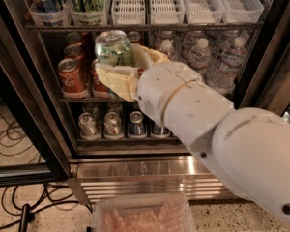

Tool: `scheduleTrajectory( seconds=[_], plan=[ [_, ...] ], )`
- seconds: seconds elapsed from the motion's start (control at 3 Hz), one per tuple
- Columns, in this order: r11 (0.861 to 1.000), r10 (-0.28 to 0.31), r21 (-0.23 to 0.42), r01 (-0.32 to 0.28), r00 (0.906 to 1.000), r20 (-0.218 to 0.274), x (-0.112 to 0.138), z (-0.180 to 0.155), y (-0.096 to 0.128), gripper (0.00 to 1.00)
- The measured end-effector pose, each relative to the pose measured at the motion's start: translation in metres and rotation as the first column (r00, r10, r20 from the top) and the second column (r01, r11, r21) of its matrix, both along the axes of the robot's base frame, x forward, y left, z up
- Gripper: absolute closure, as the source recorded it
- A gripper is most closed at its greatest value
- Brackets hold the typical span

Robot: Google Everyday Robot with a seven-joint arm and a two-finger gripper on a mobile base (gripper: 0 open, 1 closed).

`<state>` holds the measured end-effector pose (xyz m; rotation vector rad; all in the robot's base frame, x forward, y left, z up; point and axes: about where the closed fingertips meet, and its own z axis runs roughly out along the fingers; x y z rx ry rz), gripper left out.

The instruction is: Pick green can from top shelf of fridge

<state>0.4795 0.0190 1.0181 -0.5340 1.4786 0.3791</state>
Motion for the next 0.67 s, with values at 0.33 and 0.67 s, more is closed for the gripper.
scheduleTrajectory(
  seconds=[0.33,0.67],
  plan=[
    [0.995,0.087,-0.041,-0.090,0.9928,-0.082,-0.0432,-0.0204,-0.0593,1.00],
    [0.995,0.087,-0.041,-0.090,0.9928,-0.082,-0.0432,-0.0204,-0.0593,1.00]
  ],
)
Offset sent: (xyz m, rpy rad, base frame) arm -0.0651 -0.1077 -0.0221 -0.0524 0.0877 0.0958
